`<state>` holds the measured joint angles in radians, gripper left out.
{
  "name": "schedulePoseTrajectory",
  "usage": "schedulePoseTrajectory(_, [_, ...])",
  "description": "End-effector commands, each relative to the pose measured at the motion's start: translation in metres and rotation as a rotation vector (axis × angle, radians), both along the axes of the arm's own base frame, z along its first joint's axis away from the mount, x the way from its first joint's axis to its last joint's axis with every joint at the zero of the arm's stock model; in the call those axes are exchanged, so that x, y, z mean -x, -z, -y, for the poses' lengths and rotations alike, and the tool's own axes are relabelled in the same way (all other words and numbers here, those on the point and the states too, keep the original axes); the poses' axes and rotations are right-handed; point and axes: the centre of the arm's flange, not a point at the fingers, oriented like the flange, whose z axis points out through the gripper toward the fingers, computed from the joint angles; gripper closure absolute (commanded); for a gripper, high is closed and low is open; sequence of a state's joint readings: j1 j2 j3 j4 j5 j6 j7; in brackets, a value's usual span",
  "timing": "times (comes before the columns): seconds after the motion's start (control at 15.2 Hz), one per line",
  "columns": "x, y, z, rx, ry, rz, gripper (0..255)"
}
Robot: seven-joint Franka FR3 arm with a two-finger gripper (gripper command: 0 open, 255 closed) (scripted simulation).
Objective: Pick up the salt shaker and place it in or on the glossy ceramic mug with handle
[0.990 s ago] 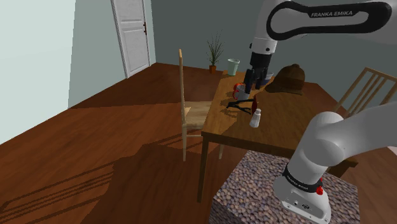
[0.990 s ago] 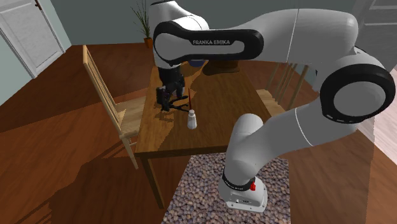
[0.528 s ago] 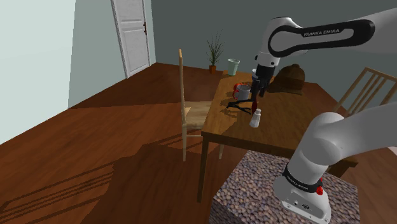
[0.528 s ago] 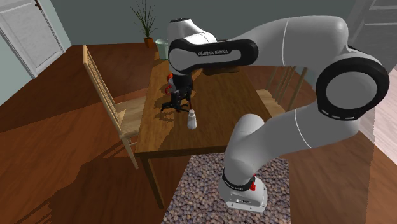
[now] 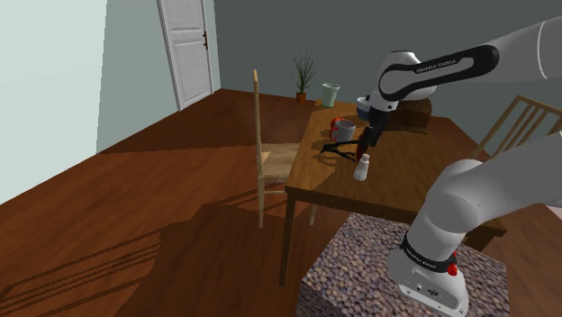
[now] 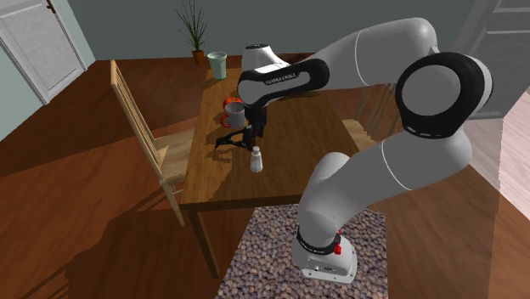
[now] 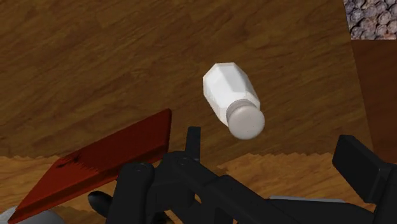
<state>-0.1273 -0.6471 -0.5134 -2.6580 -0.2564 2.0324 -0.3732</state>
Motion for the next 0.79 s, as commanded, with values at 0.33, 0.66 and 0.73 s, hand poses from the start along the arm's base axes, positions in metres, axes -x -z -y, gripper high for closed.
schedulePoseTrajectory(0.33, [0.002, 0.041, 0.007, 0.000, -0.005, 0.004, 0])
schedulePoseTrajectory(0.66, [0.001, 0.049, 0.007, 0.000, -0.005, 0.004, 0])
schedulePoseTrajectory(0.73, [0.001, 0.049, 0.007, 0.000, -0.005, 0.004, 0])
